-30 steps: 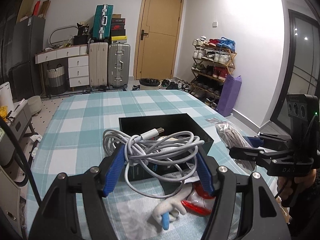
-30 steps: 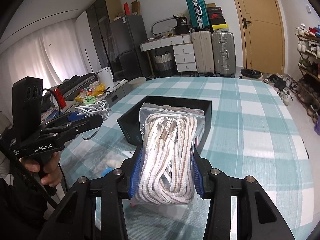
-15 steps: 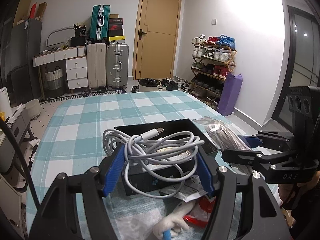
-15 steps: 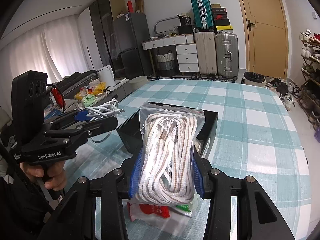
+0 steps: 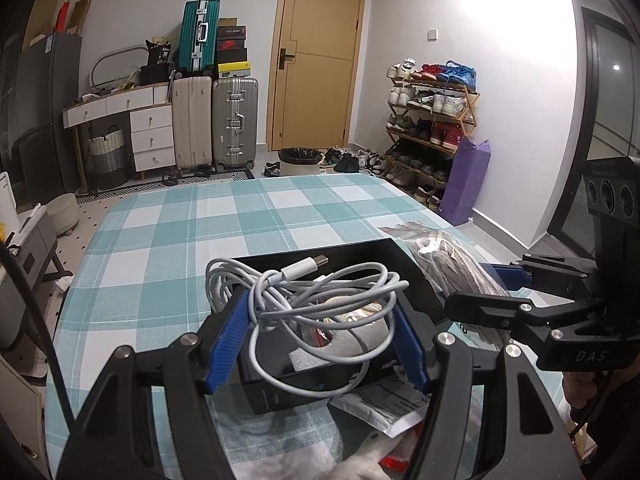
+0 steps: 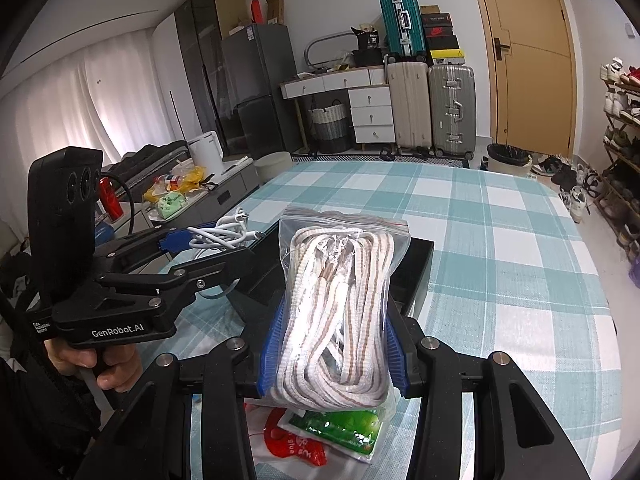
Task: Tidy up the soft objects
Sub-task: 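Carry the rope bag and cable bundle over the black box with both grippers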
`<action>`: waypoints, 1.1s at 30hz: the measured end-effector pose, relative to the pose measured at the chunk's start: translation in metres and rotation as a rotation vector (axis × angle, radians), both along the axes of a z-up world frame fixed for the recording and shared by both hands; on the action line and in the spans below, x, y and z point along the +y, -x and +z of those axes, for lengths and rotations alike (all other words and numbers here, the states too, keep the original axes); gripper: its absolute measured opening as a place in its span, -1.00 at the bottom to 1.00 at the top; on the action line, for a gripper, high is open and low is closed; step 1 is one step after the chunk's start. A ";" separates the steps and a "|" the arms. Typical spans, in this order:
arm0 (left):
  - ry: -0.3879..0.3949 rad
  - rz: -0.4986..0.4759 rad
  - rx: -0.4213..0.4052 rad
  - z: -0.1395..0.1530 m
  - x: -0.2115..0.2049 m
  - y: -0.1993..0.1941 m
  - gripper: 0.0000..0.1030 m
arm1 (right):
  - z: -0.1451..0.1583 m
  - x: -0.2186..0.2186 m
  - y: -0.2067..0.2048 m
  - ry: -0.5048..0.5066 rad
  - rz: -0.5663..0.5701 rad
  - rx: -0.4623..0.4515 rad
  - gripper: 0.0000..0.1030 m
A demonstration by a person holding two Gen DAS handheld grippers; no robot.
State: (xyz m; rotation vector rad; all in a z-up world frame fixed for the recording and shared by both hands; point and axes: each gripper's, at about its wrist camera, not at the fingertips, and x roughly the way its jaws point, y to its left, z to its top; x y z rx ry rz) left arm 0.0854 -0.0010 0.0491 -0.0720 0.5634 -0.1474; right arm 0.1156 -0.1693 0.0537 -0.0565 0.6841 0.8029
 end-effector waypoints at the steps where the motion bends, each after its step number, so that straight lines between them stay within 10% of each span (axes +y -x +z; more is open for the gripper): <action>1: 0.000 0.001 0.001 0.000 0.001 -0.001 0.29 | 0.000 0.001 -0.001 0.000 0.001 0.002 -0.14; 33: -0.024 -0.033 0.012 -0.004 0.002 -0.030 0.30 | -0.028 0.057 -0.062 0.179 0.155 0.016 -0.14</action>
